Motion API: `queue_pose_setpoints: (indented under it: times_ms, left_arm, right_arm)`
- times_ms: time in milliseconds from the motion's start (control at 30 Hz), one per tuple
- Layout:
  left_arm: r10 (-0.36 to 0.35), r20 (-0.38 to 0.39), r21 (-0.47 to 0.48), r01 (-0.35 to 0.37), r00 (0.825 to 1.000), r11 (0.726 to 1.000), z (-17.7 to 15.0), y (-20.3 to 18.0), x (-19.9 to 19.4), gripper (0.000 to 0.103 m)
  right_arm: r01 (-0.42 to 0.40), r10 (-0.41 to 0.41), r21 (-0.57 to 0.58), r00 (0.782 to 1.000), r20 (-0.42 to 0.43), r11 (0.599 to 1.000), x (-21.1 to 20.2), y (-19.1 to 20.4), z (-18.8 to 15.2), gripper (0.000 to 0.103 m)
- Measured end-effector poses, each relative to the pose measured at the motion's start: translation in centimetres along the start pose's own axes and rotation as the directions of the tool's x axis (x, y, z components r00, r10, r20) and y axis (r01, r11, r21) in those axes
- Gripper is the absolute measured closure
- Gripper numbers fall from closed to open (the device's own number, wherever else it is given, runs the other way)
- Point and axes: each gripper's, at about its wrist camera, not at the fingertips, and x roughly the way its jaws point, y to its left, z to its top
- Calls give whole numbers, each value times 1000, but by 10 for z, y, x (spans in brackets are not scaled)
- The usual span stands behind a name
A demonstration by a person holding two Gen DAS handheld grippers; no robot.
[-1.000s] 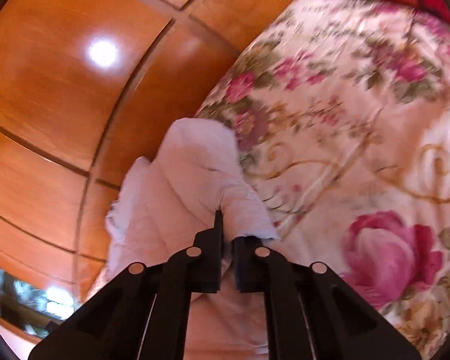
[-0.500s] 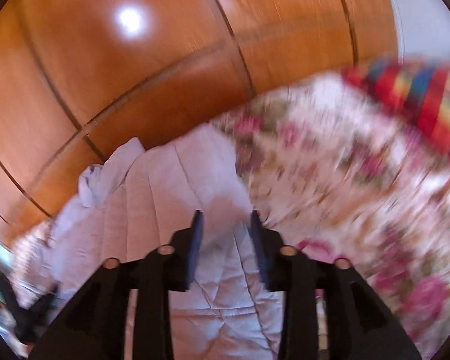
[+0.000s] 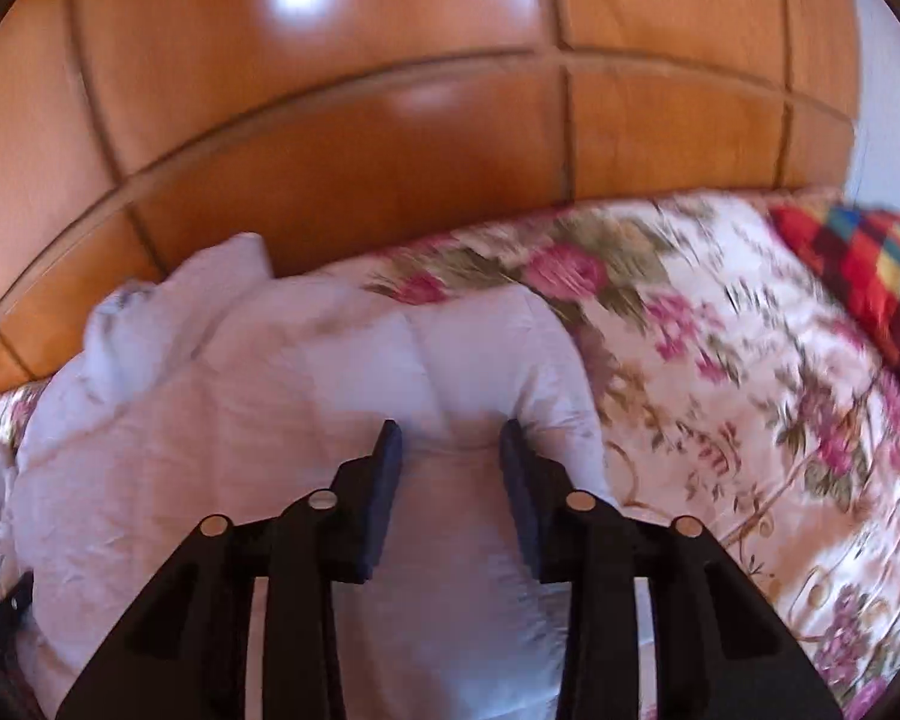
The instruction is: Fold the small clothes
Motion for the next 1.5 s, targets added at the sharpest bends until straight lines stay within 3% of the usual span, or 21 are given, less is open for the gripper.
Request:
queue_pose_setpoints:
  times_ms: [100,300,467,533,600,633,700,800,900,933,1000,1100,1167,1333,1500]
  left_arm:
    - [-5,-8,8,5,1000,1000,0,0,3,83]
    - [-52,-8,-10,51,999,999,-2,5,4,76]
    - [-83,0,-37,83,997,996,-1,9,3,76]
    - [-86,0,-40,86,996,995,-2,9,2,76]
    - [-87,0,-44,87,996,995,-1,9,2,76]
    - [-89,0,-45,88,996,995,-1,9,2,76]
    - [-90,-1,-47,89,996,995,-2,9,2,76]
    - [-85,-4,-45,85,996,995,-2,9,3,76]
    - [-78,-12,-53,77,997,996,0,9,0,76]
    - [-66,-16,-50,65,998,997,2,8,-4,74]
    - [-49,-1,-45,49,999,998,6,5,-22,57]
    - [-20,137,-89,33,990,995,8,19,-64,34]
    - [16,187,-141,11,982,990,12,37,-86,34]
    - [180,246,-338,-90,953,937,17,115,-138,34]
    - [321,196,-551,-167,926,817,1,202,-171,34]
  right_arm:
    - [0,1,65,1000,-11,998,8,-18,-7,78]
    - [40,-38,64,999,-23,997,19,-23,-13,78]
    - [71,-70,37,997,-13,997,17,-17,-14,75]
    - [134,-135,-9,991,-14,991,14,-8,-12,69]
    - [208,-204,-74,977,55,975,-11,9,-14,51]
    - [196,-187,-92,978,91,976,-23,17,-17,42]
    - [145,-123,-177,984,130,973,-47,39,-29,43]
    - [71,-34,-329,992,119,942,-61,75,-53,43]
    - [103,-63,-390,991,114,915,-47,85,-68,40]
    - [104,-69,-390,992,103,915,-40,84,-71,36]
    - [71,-53,-366,997,60,928,-30,77,-69,35]
    - [30,-17,-317,999,43,948,-26,63,-64,30]
    - [11,0,-303,999,36,953,-27,59,-63,30]
    - [13,-1,-304,999,40,953,-28,61,-66,30]
    - [15,-3,-306,999,40,952,-27,61,-65,30]
